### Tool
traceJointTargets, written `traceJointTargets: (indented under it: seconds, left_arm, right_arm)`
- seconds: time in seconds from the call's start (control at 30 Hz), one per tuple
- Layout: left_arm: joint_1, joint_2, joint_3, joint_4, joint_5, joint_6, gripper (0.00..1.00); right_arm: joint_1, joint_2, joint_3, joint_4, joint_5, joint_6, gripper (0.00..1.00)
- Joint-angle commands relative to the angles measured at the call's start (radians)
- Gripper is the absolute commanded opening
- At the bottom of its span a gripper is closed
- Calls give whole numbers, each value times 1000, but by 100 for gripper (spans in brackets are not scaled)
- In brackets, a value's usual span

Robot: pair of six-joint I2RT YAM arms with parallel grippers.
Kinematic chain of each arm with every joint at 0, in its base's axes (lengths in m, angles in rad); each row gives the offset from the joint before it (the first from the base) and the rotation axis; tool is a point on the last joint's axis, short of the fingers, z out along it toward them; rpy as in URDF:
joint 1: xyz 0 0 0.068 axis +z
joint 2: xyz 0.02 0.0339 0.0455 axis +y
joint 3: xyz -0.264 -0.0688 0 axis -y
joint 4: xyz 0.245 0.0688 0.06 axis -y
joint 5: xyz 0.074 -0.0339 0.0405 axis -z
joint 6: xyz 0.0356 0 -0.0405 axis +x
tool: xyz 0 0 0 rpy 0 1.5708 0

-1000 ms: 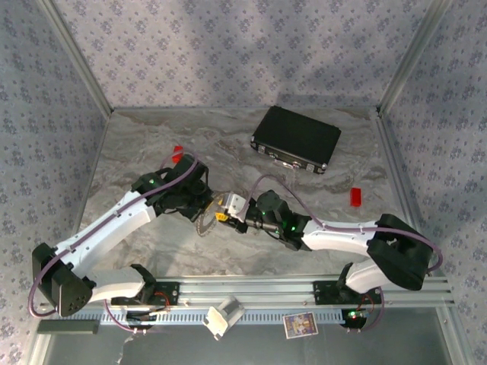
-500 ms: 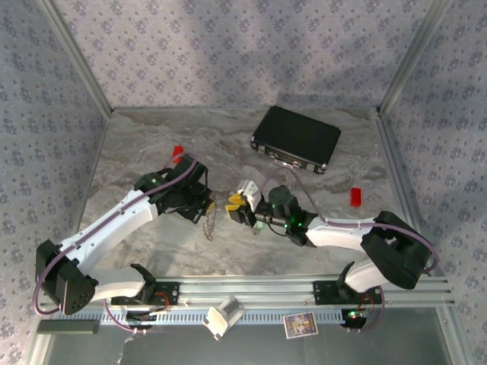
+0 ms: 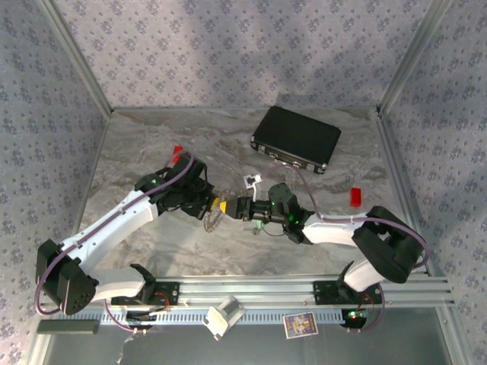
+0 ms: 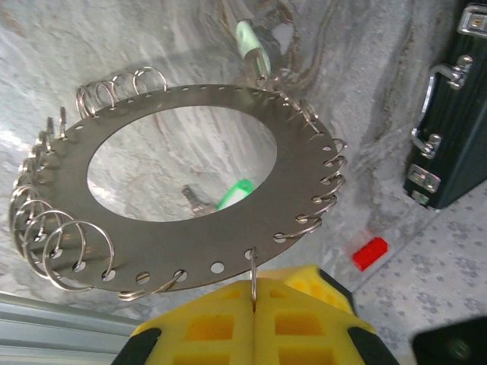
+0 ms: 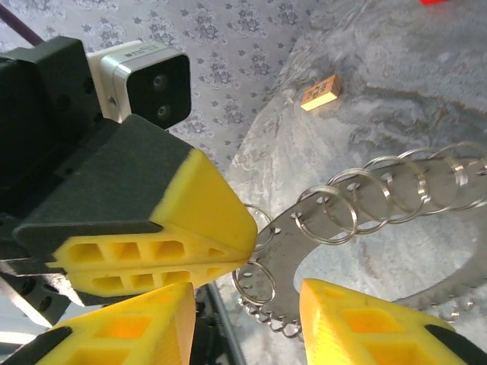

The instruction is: Put the keys on the keyring

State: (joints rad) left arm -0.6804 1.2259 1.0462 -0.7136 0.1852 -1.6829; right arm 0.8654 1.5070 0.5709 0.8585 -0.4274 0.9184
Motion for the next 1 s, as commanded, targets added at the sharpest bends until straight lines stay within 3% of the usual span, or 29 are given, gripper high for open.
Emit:
traceJointTargets:
  seconds: [0.0, 0.67, 0.97]
  left_arm:
    - [4, -2, 12, 78, 34, -51, 0]
    - [8, 7, 65, 97, 18, -64, 0]
    - [12, -5, 67, 99, -67, -163, 0]
  right_arm:
    - [-3, 45, -8, 132, -43, 122, 42]
    - [9, 139, -19, 286, -56, 115, 40]
    - [-19, 95, -78, 310, -46, 133, 43]
